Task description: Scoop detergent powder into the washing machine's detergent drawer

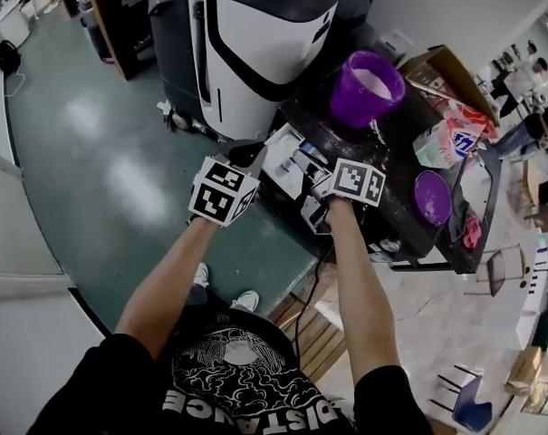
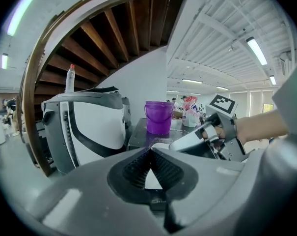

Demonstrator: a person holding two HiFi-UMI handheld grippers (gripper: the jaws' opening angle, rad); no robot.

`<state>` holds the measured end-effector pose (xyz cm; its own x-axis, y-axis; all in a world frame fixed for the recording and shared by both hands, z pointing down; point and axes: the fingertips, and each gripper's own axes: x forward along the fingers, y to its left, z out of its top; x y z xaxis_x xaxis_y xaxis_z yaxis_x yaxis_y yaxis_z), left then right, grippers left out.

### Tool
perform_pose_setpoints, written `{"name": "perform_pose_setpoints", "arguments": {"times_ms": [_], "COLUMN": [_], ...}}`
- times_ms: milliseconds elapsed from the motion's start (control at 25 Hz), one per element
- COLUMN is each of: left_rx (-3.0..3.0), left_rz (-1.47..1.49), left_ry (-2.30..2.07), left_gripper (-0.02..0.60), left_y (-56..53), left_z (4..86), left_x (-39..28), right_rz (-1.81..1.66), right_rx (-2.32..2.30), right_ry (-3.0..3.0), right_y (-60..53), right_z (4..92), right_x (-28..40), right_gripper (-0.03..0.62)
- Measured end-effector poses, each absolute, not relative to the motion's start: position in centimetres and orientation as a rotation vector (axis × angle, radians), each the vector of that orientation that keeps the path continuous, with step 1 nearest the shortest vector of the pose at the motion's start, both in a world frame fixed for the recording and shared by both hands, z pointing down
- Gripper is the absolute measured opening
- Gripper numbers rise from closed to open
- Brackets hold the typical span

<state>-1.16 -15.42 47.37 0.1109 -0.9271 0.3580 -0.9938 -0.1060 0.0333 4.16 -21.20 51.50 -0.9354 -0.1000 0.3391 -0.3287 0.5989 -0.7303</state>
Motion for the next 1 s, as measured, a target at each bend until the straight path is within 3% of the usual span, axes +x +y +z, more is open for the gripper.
{"name": "perform_pose_setpoints", "arguments": {"times_ms": [1000], "left_rx": [2.0], "left_rz": [0.384], "left_ry": [-2.001], "left_gripper": [0.0], "left_y": [-13.5], "left_z": [47.7], "left_x": [-3.8], "right_rz": [0.586], "right_rx": [0.25], "right_ry": [-2.39], "right_y": [-21.7], "right_z": [55.7], "right_x": [1.2], "right_gripper": [0.032]}}
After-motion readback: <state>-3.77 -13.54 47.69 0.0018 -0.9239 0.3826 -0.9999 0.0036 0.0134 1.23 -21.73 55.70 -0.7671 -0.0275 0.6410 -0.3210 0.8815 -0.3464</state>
